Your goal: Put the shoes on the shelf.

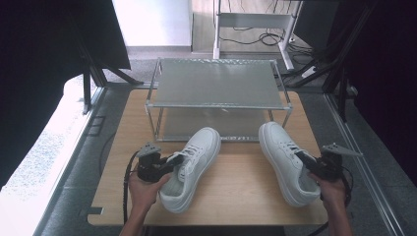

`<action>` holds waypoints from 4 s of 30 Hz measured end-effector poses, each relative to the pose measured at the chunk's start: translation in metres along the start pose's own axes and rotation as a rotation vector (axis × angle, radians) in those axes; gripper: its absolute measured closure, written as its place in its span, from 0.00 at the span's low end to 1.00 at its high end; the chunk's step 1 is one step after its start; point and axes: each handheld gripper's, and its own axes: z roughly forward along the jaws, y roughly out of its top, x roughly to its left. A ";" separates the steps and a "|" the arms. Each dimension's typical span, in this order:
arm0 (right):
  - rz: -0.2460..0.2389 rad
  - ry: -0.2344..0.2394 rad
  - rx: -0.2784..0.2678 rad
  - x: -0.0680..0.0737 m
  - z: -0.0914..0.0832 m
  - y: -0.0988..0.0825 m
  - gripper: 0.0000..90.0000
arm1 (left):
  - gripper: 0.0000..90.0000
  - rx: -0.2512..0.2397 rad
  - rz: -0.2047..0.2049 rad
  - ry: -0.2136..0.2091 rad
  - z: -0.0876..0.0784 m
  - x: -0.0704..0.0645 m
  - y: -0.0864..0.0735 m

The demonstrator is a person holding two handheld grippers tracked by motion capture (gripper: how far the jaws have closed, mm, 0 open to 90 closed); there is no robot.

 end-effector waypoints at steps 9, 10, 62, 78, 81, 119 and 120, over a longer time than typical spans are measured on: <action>0.038 0.061 -0.065 0.005 -0.010 0.004 0.96 | 0.91 -0.063 -0.022 -0.071 -0.014 0.002 0.005; 0.038 0.061 -0.065 0.005 -0.010 0.004 0.96 | 0.91 -0.069 -0.023 -0.074 -0.016 0.002 0.005; 0.103 0.304 -0.262 0.046 -0.016 0.062 0.96 | 0.92 -0.280 -0.067 -0.173 -0.046 0.013 0.060; 0.116 0.330 -0.255 0.052 -0.004 0.114 0.96 | 0.92 -0.297 -0.054 -0.175 -0.042 0.017 0.110; 0.136 0.338 -0.256 0.053 -0.001 0.119 0.96 | 0.92 -0.307 -0.054 -0.162 -0.043 0.018 0.116; 0.083 0.232 -0.230 0.078 0.028 0.196 0.96 | 0.92 -0.300 -0.141 -0.088 -0.005 0.037 0.177; 0.083 0.232 -0.230 0.078 0.028 0.196 0.96 | 0.92 -0.300 -0.141 -0.088 -0.005 0.037 0.177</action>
